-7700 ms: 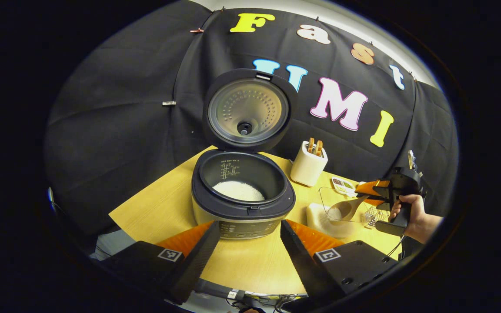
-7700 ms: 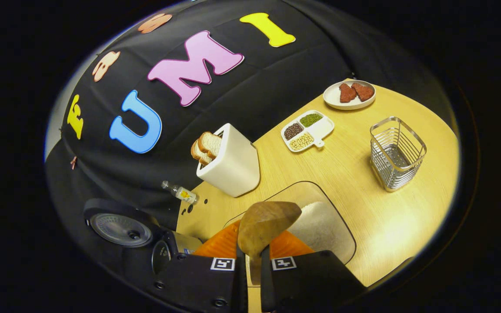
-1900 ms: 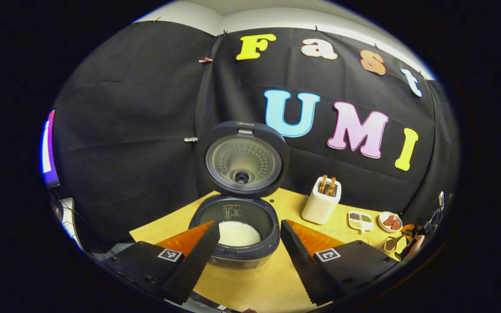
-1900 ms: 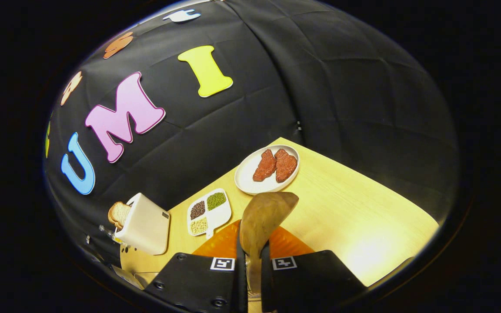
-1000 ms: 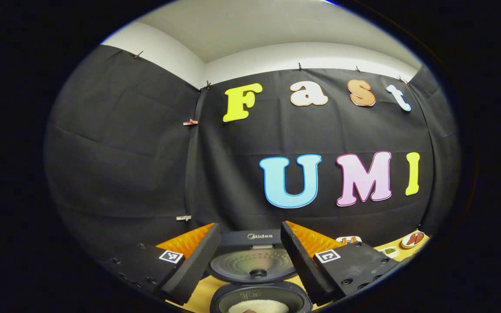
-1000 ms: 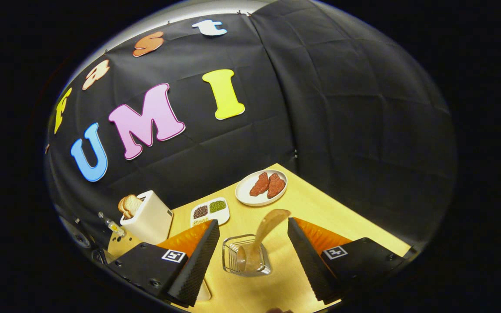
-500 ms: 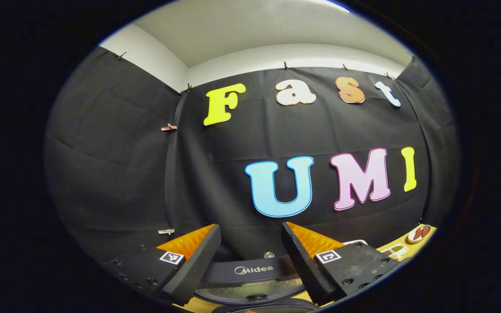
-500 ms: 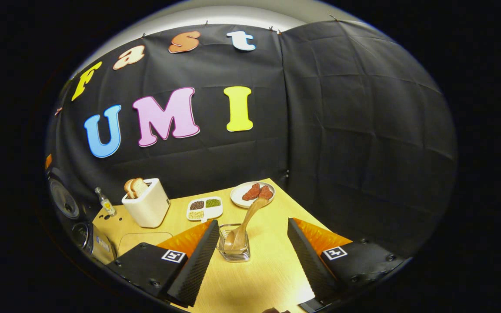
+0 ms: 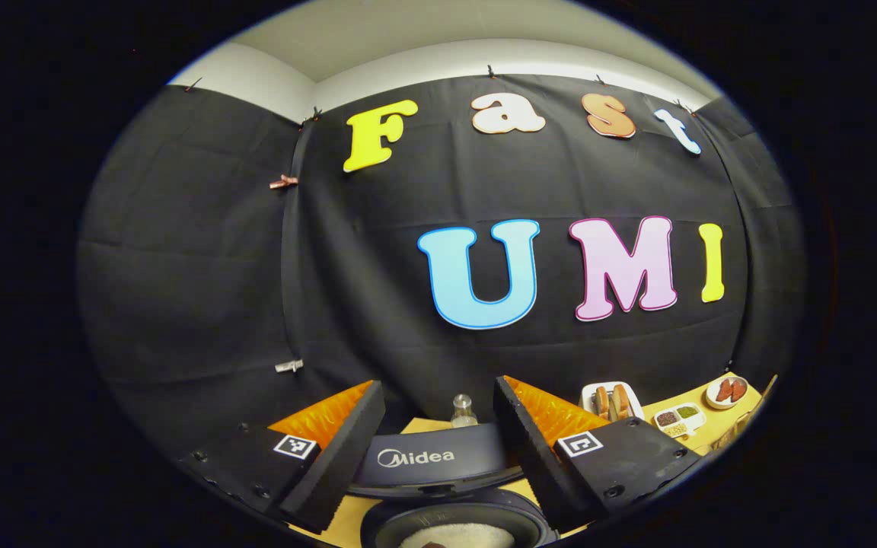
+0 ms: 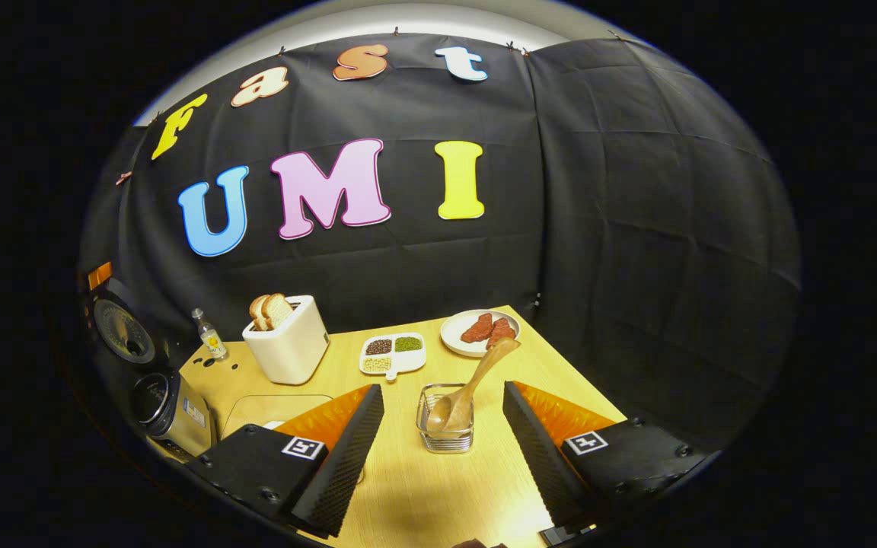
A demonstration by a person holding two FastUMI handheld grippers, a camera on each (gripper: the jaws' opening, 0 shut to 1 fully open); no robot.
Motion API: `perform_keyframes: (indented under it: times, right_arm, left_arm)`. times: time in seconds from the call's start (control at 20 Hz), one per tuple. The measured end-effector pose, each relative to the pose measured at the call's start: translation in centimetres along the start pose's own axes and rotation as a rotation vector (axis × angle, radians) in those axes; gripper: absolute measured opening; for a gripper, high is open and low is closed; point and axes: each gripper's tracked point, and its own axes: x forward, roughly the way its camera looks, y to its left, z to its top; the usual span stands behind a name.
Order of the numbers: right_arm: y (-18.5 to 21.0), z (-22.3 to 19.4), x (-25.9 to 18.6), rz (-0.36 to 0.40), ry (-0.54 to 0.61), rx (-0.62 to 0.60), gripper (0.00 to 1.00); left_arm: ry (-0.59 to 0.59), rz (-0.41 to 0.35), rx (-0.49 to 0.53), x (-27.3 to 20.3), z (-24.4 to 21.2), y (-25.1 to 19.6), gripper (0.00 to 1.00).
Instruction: Close the left gripper, press the button to open the rice cooker; take a wooden spoon from the chopstick holder with the right hand, scoop a spoonful of rice and pour it into the rice cooker, then put the wooden spoon back into the chopstick holder.
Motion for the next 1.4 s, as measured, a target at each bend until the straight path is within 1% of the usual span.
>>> perform_keyframes:
  times: [0.2,0.3,0.45,0.55,0.7,0.8,0.85,1.0,1.05,1.15,1.3,1.35,1.4]
  right_arm:
    - [1.0,-0.1,1.2,0.049,0.004,-0.001,0.99]
    - [1.6,-0.7,1.7,0.079,0.023,0.001,0.98]
    - [1.8,-1.7,2.4,0.104,0.054,0.009,0.99]
    - [2.2,-2.7,2.6,0.127,0.08,0.021,0.99]
    - [2.1,-3.7,2.8,0.143,0.108,0.018,0.99]
    - [2.1,-4.0,2.7,0.147,0.117,0.016,0.99]
    - [2.1,-4.0,2.7,0.151,0.117,0.013,0.99]
    - [1.5,-3.6,2.7,0.14,0.098,0.004,0.98]
    - [1.6,-3.7,2.6,0.143,0.099,0.005,0.98]
    - [1.7,-3.8,2.6,0.146,0.104,0.004,0.98]
    - [2.1,-3.7,2.6,0.155,0.099,-0.004,0.98]
    - [2.3,-3.8,2.6,0.159,0.1,-0.003,0.98]
    - [2.5,-3.8,2.5,0.165,0.103,-0.002,0.98]
  left_arm:
    - [0.129,0.038,-0.088,-4.0,-2.8,-0.7,1.0]
    - [0.199,0.054,-0.107,-6.0,-4.7,-1.2,1.0]
    - [0.264,0.061,-0.158,-8.6,-7.3,-1.8,0.99]
    - [0.296,0.07,-0.154,-9.8,-9.6,-2.3,0.99]
    - [0.334,0.09,-0.069,-11.0,-12.6,-2.5,0.97]
    - [0.376,0.106,-0.101,-11.4,-14.9,-2.5,0.98]
    - [0.384,0.109,-0.108,-11.6,-15.5,-2.4,0.98]
    - [0.362,0.106,-0.068,-12.0,-16.8,-2.9,0.99]
    - [0.356,0.104,-0.072,-12.1,-17.2,-2.9,0.99]
    - [0.364,0.1,-0.097,-12.5,-18.6,-2.9,0.99]
    - [0.394,0.096,-0.076,-13.0,-21.4,-3.5,0.99]
    - [0.394,0.102,-0.079,-13.1,-21.8,-3.5,0.99]
    - [0.368,0.105,-0.076,-13.0,-21.2,-3.5,1.0]
